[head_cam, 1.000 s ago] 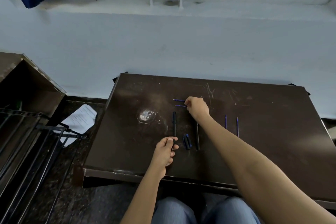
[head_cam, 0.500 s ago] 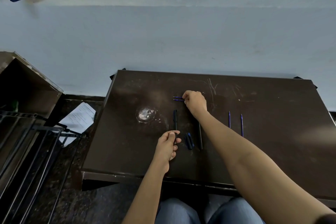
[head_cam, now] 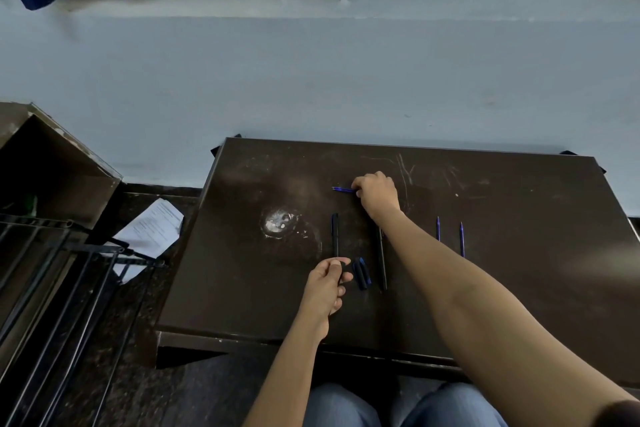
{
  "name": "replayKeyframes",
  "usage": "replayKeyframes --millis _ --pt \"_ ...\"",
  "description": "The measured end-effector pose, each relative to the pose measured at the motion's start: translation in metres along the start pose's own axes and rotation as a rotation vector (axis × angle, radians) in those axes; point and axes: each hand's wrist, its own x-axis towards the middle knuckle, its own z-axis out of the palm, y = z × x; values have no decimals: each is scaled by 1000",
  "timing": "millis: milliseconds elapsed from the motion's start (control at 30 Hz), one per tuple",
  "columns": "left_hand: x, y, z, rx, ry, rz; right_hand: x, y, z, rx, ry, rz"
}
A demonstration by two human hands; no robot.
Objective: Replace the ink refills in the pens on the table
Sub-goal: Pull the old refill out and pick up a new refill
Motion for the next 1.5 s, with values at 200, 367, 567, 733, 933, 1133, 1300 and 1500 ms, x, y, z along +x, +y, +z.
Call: replayKeyframes --millis 200,367,567,733,933,1133,1300,1500 --pt "-1 -1 3 7 -1 -2 -1 0 -1 -8 -5 2" --pt "-1 -2 3 9 -8 -8 -5 3 -1 62 41 7" --pt "-5 1 6 17 -1 -7 -28 13 -13 173 201 166" --pt "-11 4 9 40 4 15 -81 48 -23 282 296 503" --pt "-24 3 14 43 8 29 -132 69 -21 183 -71 727" --pt "-47 2 21 44 6 41 -139 61 -23 300 -141 791" --pt "-64 0 21 67 8 124 -139 31 -54 1263 -29 737" --pt "-79 1 18 82 26 196 -170 -22 -97 1443 60 349"
